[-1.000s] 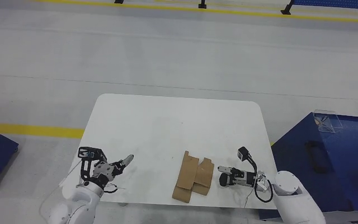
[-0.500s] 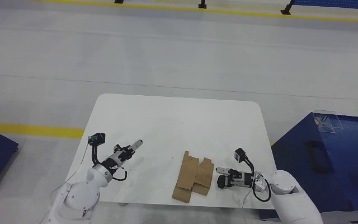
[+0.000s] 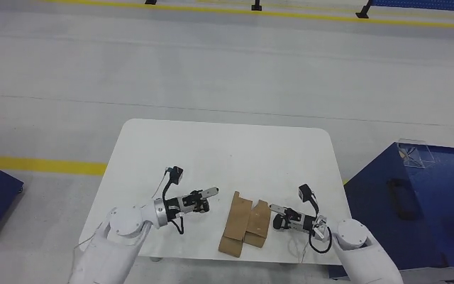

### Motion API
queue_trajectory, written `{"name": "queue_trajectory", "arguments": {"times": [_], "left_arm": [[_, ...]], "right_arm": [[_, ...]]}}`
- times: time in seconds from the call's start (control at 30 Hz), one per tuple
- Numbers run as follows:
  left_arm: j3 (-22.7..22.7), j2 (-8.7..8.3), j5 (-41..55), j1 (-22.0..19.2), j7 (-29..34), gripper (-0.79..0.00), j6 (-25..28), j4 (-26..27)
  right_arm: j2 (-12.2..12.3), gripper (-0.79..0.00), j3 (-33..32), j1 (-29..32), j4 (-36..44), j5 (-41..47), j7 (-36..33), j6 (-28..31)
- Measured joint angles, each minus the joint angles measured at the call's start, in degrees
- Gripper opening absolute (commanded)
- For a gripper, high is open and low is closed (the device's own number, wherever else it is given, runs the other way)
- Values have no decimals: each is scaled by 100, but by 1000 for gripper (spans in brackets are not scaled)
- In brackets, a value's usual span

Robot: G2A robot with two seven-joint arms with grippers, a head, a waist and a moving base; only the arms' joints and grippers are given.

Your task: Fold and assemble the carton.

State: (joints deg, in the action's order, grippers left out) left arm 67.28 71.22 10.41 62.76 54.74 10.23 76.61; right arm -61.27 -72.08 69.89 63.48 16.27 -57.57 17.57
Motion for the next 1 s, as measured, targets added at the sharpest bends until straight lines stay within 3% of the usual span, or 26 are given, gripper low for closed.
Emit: {"name": "queue_trajectory", "arguments": {"times": [0.17, 0.27, 0.47, 0.73, 0.77, 0.8, 0.87, 1.0], "left_arm": [[-742, 187, 8, -727, 408, 0, 215, -1238], [-1061, 287, -42, -959, 433, 0, 362, -1738], [-1416, 446, 140, -1226, 420, 0, 576, -2405], [-1608, 584, 346, -1390, 281, 0, 807, -2906], [-1617, 597, 369, -1415, 277, 0, 830, -2967], [-1625, 605, 386, -1428, 280, 0, 852, -3002], [-1633, 619, 432, -1452, 313, 0, 904, -3064], [-1605, 624, 503, -1469, 359, 0, 976, -3116]], "right_arm": [[-42, 0, 168, -93, -197, -85, 67, 152], [-66, 0, 252, -148, -322, -94, 71, 241], [-132, 0, 500, -304, -587, -232, 94, 371], [-200, 0, 689, -442, -755, -110, -12, 435], [-211, -129, 714, -463, -762, -81, -34, 436], [-220, -462, 738, -476, -762, -72, -32, 454], [-244, -785, 801, -493, -755, -70, 9, 528], [-278, -785, 876, -508, -766, -24, 69, 597]]}}
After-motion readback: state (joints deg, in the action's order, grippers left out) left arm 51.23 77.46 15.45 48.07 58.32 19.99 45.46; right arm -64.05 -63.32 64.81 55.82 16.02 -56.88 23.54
